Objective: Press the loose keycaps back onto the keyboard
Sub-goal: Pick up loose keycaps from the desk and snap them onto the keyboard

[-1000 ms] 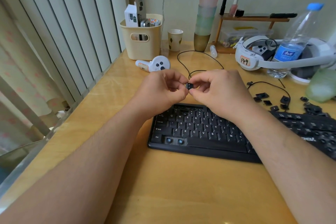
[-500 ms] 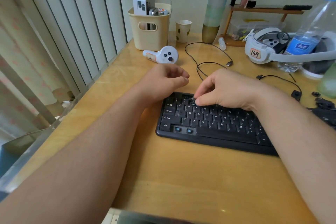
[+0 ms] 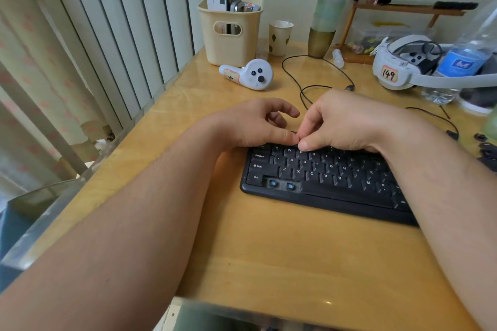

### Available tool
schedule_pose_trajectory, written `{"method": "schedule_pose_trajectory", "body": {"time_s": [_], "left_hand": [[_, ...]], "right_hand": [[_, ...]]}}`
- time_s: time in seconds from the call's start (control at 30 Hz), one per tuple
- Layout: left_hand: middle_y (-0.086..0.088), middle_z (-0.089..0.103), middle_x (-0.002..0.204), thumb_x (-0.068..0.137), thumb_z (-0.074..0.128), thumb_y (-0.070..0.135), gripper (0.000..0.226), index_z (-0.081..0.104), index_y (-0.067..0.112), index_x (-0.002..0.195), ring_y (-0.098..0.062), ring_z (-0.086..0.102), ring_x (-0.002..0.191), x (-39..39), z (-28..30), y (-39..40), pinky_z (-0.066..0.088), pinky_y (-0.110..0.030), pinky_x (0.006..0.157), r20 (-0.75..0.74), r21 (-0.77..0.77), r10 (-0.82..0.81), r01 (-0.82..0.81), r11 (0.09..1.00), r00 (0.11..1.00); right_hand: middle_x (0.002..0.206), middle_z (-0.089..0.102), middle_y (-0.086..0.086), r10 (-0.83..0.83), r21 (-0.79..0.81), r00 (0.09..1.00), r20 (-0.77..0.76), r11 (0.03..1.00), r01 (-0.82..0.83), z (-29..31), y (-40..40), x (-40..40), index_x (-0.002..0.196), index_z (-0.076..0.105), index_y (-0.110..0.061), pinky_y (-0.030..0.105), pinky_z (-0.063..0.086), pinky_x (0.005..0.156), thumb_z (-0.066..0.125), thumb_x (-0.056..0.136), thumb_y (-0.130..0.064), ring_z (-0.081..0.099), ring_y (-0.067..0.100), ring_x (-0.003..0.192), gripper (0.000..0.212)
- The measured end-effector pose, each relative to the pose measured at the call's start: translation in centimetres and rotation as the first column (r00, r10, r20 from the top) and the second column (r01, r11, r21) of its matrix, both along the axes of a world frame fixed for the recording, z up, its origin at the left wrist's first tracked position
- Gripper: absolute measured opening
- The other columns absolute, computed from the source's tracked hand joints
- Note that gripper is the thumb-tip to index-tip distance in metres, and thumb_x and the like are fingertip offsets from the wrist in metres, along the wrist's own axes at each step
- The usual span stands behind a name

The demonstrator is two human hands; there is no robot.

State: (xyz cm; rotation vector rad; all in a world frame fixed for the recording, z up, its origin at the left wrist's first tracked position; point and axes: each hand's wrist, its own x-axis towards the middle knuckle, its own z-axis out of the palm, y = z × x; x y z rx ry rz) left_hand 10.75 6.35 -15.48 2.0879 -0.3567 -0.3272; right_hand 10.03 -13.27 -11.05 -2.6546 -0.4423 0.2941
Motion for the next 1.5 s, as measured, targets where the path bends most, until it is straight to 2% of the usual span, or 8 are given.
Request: {"method": "schedule_pose_trajectory", "body": {"time_s": [0.23, 0.43, 0.73, 0.93, 1.07, 1.2, 1.37, 1.5], "left_hand": [[0.005, 0.062, 0.099, 0.076, 0.09, 0.037, 0.058, 0.063, 0.036, 0.128, -0.009, 0.059, 0.084, -0.1, 0.2, -0.1, 0.052, -0.047, 0.105, -0.015, 0.011, -0.004, 0.004, 1.0, 1.0], [0.003, 0.06, 0.107, 0.067, 0.087, 0.032, 0.065, 0.064, 0.038, 0.127, -0.01, 0.061, 0.093, -0.2, 0.3, -0.2, 0.05, -0.04, 0.106, -0.072, -0.014, 0.013, -0.014, 1.0, 0.997], [0.003, 0.055, 0.09, 0.08, 0.08, 0.006, 0.057, 0.063, 0.034, 0.126, -0.015, 0.057, 0.084, -0.1, 0.4, -1.0, 0.052, -0.042, 0.099, -0.138, -0.038, 0.065, -0.071, 0.997, 0.988], [0.002, 0.057, 0.092, 0.081, 0.078, 0.001, 0.058, 0.064, 0.035, 0.126, -0.016, 0.058, 0.084, -0.3, 0.5, -1.3, 0.055, -0.041, 0.095, -0.142, -0.067, 0.091, -0.101, 0.993, 0.986], [-0.007, 0.068, 0.106, 0.082, 0.074, 0.011, 0.045, 0.069, 0.038, 0.119, -0.027, 0.069, 0.09, -0.2, 0.7, -0.6, 0.061, -0.054, 0.09, -0.232, -0.24, 0.171, -0.227, 0.944, 0.958], [-0.008, 0.068, 0.109, 0.086, 0.072, 0.008, 0.045, 0.067, 0.035, 0.122, -0.029, 0.07, 0.093, -0.2, 0.7, -0.9, 0.061, -0.056, 0.09, -0.203, -0.216, 0.163, -0.207, 0.954, 0.966], [-0.003, 0.068, 0.103, 0.087, 0.072, 0.01, 0.042, 0.067, 0.034, 0.12, -0.024, 0.069, 0.089, -0.2, 0.4, -1.0, 0.059, -0.056, 0.094, -0.126, -0.192, 0.157, -0.179, 0.965, 0.98], [0.002, 0.07, 0.094, 0.081, 0.079, 0.023, 0.039, 0.069, 0.036, 0.116, -0.018, 0.069, 0.085, -0.3, 0.2, -0.9, 0.058, -0.051, 0.096, -0.025, -0.181, 0.151, -0.153, 0.972, 0.988]], "right_hand": [[0.074, 0.074, -0.012, -0.018, 0.088, 1.0, -0.016, 0.996, 0.019, -0.3, -0.3, -0.1, 0.074, 0.082, -0.035, 0.03, 0.05, 0.074, 0.086, 0.081, -0.025, 0.067, 0.01, 0.084, 0.013], [0.08, 0.076, -0.007, -0.081, 0.143, 0.993, -0.082, 0.986, 0.092, -0.5, 0.1, -0.2, 0.07, 0.081, -0.033, 0.035, 0.054, 0.085, 0.091, 0.074, -0.02, 0.067, 0.014, 0.09, 0.016], [0.085, 0.075, -0.003, -0.136, 0.169, 0.984, -0.118, 0.973, 0.155, -0.6, 0.5, -0.1, 0.068, 0.081, -0.031, 0.039, 0.053, 0.093, 0.087, 0.074, -0.014, 0.065, 0.018, 0.095, 0.018], [0.076, 0.072, -0.001, -0.17, 0.199, 0.977, -0.126, 0.961, 0.193, -1.0, 0.8, 0.4, 0.065, 0.08, -0.024, 0.033, 0.048, 0.073, 0.083, 0.076, -0.01, 0.065, 0.019, 0.084, 0.018], [0.081, 0.072, 0.007, -0.153, 0.224, 0.975, -0.159, 0.957, 0.187, -1.1, 0.3, 0.9, 0.069, 0.079, -0.022, 0.037, 0.05, 0.077, 0.083, 0.077, -0.014, 0.064, 0.024, 0.082, 0.012], [0.085, 0.074, 0.001, -0.137, 0.228, 0.983, -0.125, 0.96, 0.163, -1.6, 0.0, 1.1, 0.073, 0.079, -0.024, 0.04, 0.055, 0.084, 0.087, 0.073, -0.021, 0.066, 0.022, 0.089, 0.009], [0.077, 0.069, -0.001, -0.118, 0.191, 0.991, -0.057, 0.973, 0.127, -1.9, -0.1, 1.1, 0.072, 0.074, -0.023, 0.036, 0.054, 0.073, 0.091, 0.07, -0.026, 0.064, 0.02, 0.079, 0.017], [0.061, 0.063, -0.008, -0.147, 0.428, 0.982, -0.121, 0.885, 0.186, -0.9, -1.5, 1.4, 0.073, 0.071, -0.016, 0.027, 0.049, 0.06, 0.088, 0.077, -0.018, 0.056, 0.013, 0.065, 0.017]]}}
